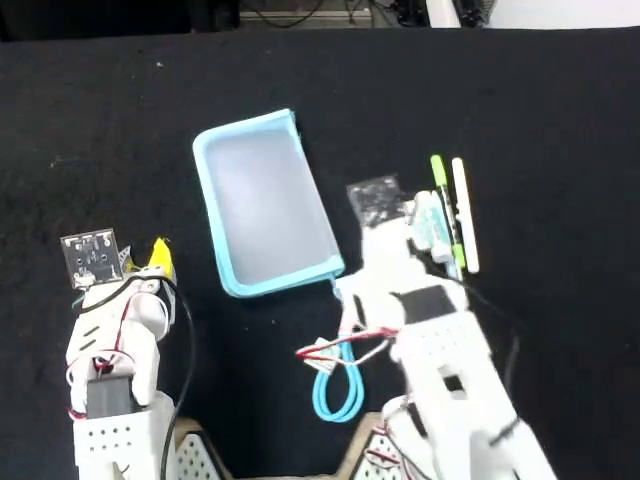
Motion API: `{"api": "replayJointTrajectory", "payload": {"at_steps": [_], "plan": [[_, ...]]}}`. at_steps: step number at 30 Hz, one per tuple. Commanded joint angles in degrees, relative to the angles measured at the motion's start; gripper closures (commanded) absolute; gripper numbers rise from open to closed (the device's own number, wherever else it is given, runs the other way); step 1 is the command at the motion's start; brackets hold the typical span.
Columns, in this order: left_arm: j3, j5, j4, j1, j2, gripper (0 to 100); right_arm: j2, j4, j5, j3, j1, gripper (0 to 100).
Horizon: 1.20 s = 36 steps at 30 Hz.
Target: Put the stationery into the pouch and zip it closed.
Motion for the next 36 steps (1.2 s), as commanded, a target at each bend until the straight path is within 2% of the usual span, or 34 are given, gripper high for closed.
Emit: {"api": "replayJointTrajectory", "payload": {"at_steps": [1, 7, 13, 14, 17, 19, 25, 29, 32, 36], "plan": [[-0.04, -0.44, -1.23, -0.4, -0.7, 84, 6.99, -4.48, -1.05, -1.01, -3.6, 76.1], [-0.22, -0.44, -0.97, -0.4, -0.7, 85, 16.04, -8.62, -1.05, -2.07, -4.4, 76.1], [-0.31, -0.44, -0.88, -0.4, -0.7, 85, 23.16, -8.26, -0.88, -5.14, -4.48, 77.2], [-0.31, -0.44, -0.88, -0.4, -0.7, 85, 24.13, -7.65, -0.7, -5.85, -4.57, 80.2], [-0.31, -0.44, -0.79, -0.4, -0.7, 85, 26.95, -6.95, -0.18, -8.04, -4.57, 99.3], [-0.31, -0.44, -0.79, -0.4, -0.7, 85, 27.47, -5.63, 2.9, -9.45, -4.22, 96.6], [-1.71, -0.35, -0.79, -0.22, -0.7, 84, 17.01, 3.6, 8.97, -18.07, -0.7, 98.8], [-4.62, -0.35, -1.23, 4.18, -0.7, 84, 5.05, 8.18, 14.33, -23.34, -0.97, 98.8], [-5.76, -0.44, -2.81, 9.8, -0.35, 84, -3.21, 6.15, 16.18, -24.22, -3.78, 98.7], [-3.21, -0.44, -7.74, 14.81, -0.26, 83, -11.56, 3.69, 17.14, -24.22, -11.43, 98.7]]}}
